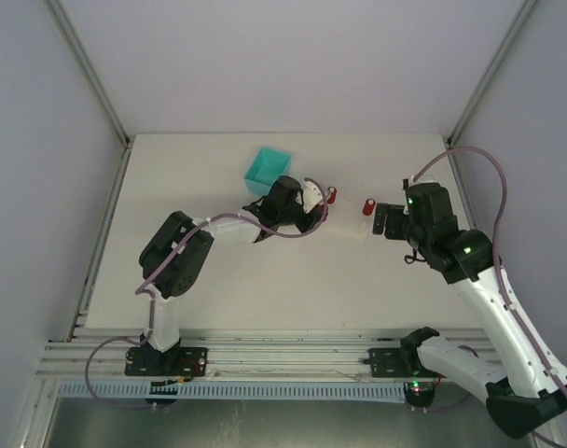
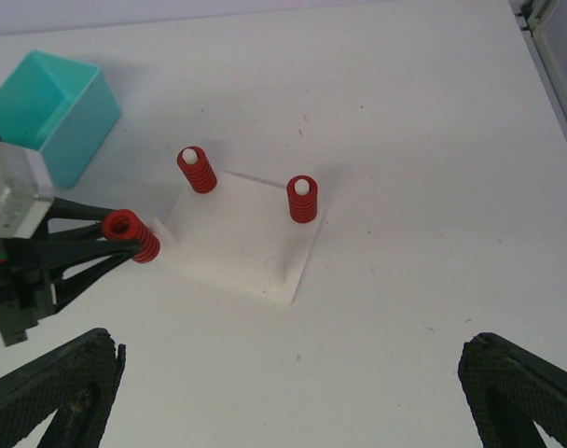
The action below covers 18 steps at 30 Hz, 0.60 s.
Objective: Install the large spring
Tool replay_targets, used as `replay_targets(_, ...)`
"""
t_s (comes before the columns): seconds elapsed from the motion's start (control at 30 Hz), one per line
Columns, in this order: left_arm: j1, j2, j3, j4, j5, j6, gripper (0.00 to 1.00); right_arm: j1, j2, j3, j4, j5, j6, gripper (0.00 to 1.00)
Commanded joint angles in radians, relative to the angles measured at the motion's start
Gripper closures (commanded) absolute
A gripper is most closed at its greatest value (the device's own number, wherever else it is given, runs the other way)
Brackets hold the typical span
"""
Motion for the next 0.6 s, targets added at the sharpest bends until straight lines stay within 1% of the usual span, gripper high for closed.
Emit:
replay_targets(0.0, -0.004, 0.011, 0.076, 0.062, 0.020, 0.026, 1.00, -0.001, -0.026, 0.044, -0.044, 0.015, -0.006, 0.01)
replay_targets(0.2, -0.005, 0.034, 0.103, 0.062, 0.021, 0.024, 1.00, -0.001, -0.030, 0.047, -0.059, 0.017, -0.011, 0.01)
replay_targets(0.43, -0.004, -0.001, 0.128, 0.012, 0.000, 0.043, 1.00, -0.001, -0.030, 0.047, -0.059, 0.028, -0.014, 0.01)
replay_targets(0.57, -0.005, 0.017, 0.139, 0.008, -0.013, 0.057, 1.00, -0.002, -0.030, 0.053, -0.053, 0.025, -0.016, 0.01)
